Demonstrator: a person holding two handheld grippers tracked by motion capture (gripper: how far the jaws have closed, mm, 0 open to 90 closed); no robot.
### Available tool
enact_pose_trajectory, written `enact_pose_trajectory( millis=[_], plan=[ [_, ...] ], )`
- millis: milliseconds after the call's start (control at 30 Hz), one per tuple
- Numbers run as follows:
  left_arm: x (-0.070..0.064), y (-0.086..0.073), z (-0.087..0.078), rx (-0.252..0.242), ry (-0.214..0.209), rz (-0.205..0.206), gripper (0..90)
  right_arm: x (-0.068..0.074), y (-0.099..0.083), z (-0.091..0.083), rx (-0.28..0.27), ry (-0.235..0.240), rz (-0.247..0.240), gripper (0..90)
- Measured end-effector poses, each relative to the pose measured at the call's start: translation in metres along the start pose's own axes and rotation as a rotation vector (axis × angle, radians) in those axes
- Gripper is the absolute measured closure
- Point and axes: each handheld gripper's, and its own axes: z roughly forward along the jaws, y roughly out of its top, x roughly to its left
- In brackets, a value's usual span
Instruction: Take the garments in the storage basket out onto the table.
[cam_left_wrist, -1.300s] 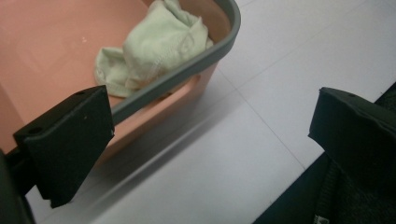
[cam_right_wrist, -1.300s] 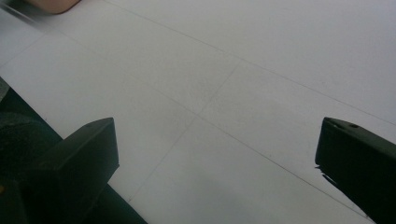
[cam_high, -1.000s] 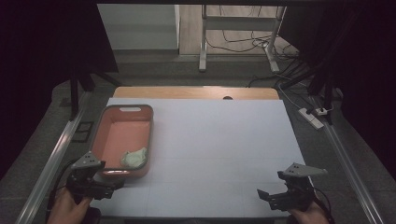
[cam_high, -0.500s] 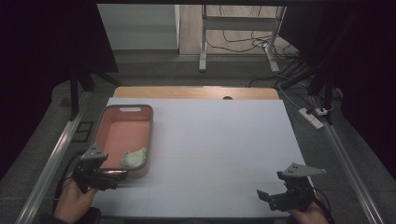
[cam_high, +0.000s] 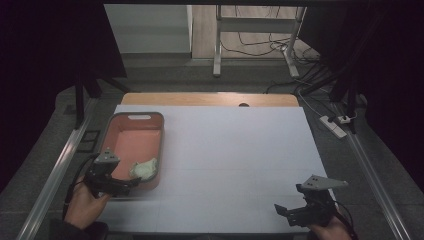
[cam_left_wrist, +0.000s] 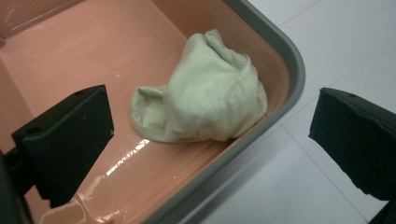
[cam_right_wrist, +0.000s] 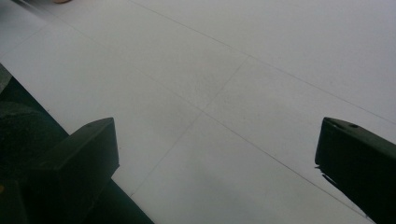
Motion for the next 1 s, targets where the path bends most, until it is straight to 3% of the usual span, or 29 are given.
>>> enact_pose_trajectory(
  millis=[1000],
  plan=[
    [0.024,0.036,0.028,0.072,0.007,0.048,0.0,0.001,0.000,0.002,0.019,0.006,-0.016,0.0]
  ],
)
